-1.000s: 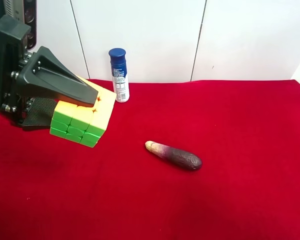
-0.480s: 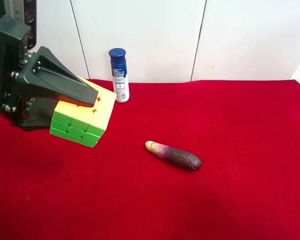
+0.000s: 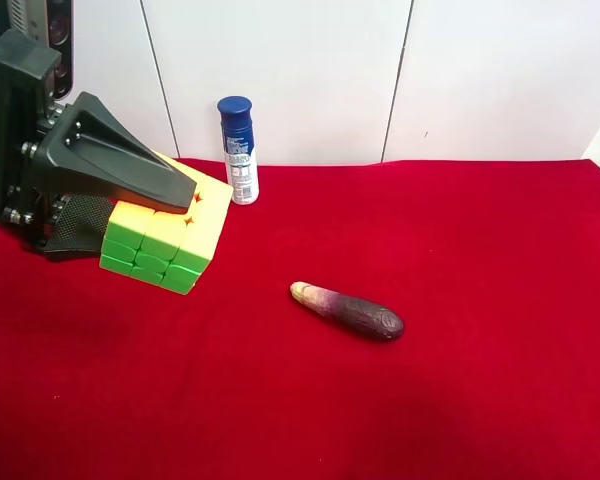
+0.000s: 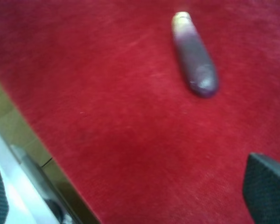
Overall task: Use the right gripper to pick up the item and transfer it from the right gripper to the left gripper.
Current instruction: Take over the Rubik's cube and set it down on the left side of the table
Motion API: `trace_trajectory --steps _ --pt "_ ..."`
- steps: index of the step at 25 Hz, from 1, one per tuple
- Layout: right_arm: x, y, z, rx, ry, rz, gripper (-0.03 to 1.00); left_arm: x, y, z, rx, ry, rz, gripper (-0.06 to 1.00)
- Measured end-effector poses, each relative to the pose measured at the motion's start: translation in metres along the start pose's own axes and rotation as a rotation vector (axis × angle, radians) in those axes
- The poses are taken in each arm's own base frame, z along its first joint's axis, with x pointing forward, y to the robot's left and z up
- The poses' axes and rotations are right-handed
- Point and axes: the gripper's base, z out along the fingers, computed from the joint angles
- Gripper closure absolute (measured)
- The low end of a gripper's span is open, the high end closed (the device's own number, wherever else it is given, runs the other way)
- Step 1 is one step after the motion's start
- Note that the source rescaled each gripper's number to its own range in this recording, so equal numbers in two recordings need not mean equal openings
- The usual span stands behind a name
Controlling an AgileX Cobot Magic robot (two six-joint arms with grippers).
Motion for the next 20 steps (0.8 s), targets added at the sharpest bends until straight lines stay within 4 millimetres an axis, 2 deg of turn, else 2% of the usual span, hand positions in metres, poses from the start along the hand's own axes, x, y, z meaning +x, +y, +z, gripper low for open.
trace_trajectory --steps 4,9,14,20 --pt "0.002 -0.003 -0.004 0.145 -0.032 0.106 -0.03 0.0 0.0 0.0 0.0 -0.001 0.002 0.93" --pt "0.011 0.0 -0.017 0.433 -0.126 0.289 -0.03 0.0 0.0 0.0 0.0 -0.002 0.015 0.93" --pt "0.013 0.002 -0.019 0.684 -0.141 0.443 -0.03 0.0 0.0 0.0 0.0 -0.002 0.04 0.93" --pt "0.013 0.003 -0.019 0.783 -0.14 0.506 -0.03 -0.001 0.001 0.0 -0.008 -0.009 0.056 0.93"
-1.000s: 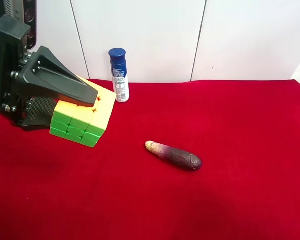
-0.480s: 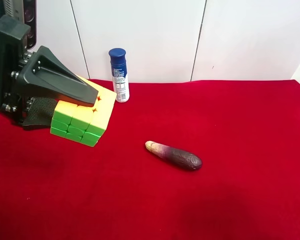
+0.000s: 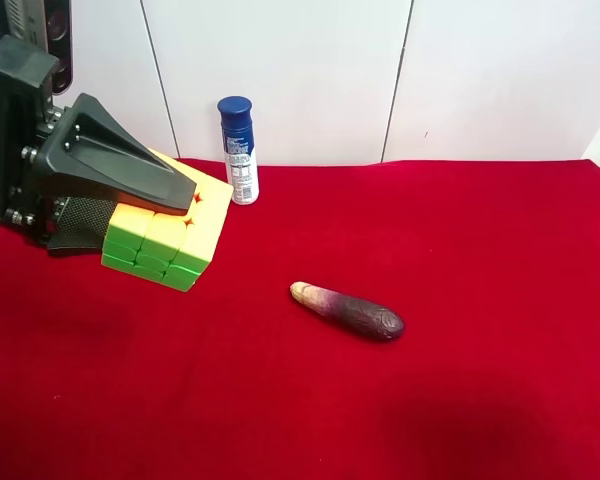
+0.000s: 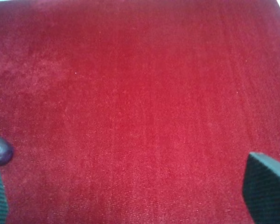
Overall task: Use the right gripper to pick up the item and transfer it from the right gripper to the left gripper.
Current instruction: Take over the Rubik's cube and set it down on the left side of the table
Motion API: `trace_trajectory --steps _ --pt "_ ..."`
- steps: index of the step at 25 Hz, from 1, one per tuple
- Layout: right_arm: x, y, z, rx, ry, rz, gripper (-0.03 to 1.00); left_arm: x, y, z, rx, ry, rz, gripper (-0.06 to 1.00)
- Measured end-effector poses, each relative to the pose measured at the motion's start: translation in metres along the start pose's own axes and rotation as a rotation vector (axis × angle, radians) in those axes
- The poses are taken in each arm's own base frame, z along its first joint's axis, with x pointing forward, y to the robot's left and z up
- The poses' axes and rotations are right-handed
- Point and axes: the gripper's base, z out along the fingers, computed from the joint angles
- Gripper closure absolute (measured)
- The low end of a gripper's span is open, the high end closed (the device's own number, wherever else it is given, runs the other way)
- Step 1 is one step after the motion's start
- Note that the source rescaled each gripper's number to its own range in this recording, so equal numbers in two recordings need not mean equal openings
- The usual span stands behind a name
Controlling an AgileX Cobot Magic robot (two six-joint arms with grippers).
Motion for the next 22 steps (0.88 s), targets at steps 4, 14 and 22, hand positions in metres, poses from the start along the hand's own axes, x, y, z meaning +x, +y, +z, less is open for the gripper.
trace_trajectory --steps 4,14,22 --pt "0.0 0.0 0.0 0.0 0.0 0.0 -0.03 -0.0006 0.001 0.0 -0.011 -0.007 0.004 0.93" --pt "0.0 0.0 0.0 0.0 0.0 0.0 -0.03 -0.0071 0.0053 -0.0004 -0.061 -0.077 0.056 0.93" --pt "0.0 0.0 0.0 0.0 0.0 0.0 -0.03 -0.0077 0.0058 -0.0005 -0.066 -0.083 0.059 0.93"
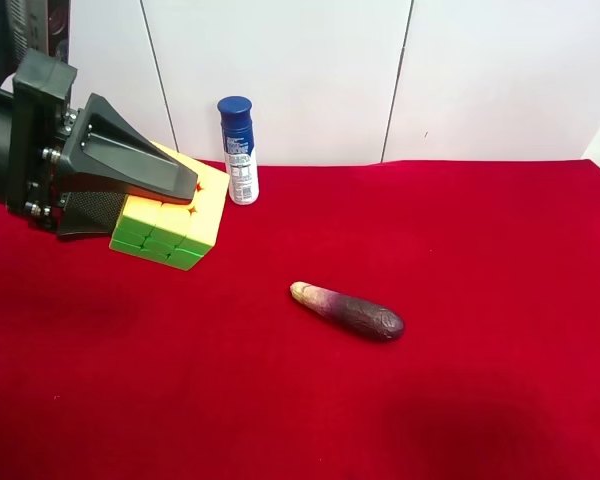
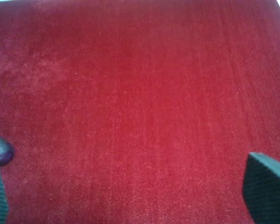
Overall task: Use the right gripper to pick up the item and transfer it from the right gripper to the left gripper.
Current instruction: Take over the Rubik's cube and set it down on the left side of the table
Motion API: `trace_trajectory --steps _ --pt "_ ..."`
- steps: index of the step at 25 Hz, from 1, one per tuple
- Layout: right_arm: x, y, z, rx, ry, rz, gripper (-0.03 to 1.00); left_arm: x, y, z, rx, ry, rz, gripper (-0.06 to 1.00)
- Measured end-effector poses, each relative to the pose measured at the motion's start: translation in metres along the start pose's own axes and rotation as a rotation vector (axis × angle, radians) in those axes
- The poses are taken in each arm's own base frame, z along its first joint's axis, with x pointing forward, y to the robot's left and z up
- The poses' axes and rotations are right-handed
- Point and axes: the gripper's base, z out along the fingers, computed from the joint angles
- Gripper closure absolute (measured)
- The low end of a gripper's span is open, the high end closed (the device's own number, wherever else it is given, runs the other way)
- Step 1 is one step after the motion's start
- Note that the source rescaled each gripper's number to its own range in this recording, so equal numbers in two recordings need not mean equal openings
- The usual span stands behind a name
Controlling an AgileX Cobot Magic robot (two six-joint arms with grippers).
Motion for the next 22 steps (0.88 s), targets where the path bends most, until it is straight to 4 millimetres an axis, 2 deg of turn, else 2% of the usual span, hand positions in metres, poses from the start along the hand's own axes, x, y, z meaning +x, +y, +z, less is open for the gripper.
trace_trajectory --steps 5,22 --pt "0.0 0.0 0.0 0.0 0.0 0.0 -0.03 -0.002 0.002 0.0 -0.027 -0.019 0.012 0.93" --pt "0.0 0.0 0.0 0.0 0.0 0.0 -0.03 -0.005 0.029 -0.005 -0.324 -0.025 0.172 0.93"
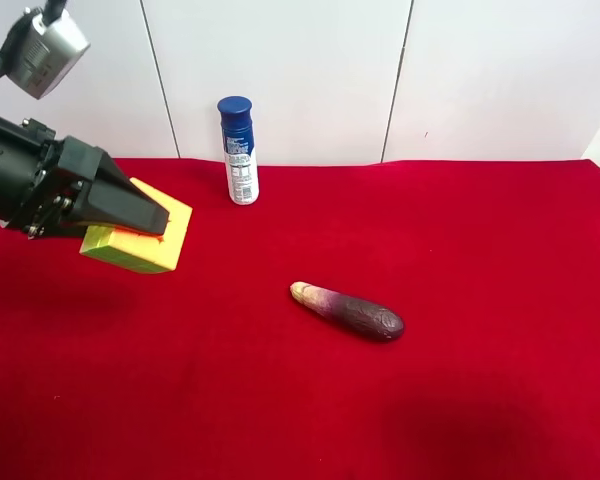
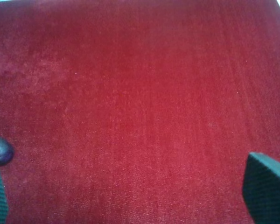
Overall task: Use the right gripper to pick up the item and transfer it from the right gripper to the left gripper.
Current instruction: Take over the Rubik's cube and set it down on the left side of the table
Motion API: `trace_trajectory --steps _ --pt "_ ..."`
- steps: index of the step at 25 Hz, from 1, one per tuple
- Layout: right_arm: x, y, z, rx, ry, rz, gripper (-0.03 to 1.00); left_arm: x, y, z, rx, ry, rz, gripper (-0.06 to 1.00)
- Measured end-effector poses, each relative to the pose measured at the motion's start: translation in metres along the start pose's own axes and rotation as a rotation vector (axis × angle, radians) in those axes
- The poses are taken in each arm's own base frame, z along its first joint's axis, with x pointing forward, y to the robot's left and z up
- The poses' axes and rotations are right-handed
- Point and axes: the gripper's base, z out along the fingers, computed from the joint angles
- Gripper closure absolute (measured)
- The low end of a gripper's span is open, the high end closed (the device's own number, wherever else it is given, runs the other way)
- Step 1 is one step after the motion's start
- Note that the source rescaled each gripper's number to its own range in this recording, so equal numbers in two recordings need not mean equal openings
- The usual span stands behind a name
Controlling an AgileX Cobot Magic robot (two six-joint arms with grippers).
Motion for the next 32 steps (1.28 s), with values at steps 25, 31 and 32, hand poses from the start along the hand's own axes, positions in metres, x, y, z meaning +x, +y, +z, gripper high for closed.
trace_trajectory --steps 25,31,32 --pt "0.0 0.0 0.0 0.0 0.0 0.0 -0.03 -0.051 0.07 0.049 -0.452 0.235 -0.016 0.93" --pt "0.0 0.0 0.0 0.0 0.0 0.0 -0.03 -0.057 0.093 0.079 -0.488 0.26 0.002 0.93" --pt "0.0 0.0 0.0 0.0 0.0 0.0 -0.03 -0.057 0.096 0.083 -0.493 0.258 0.005 0.93"
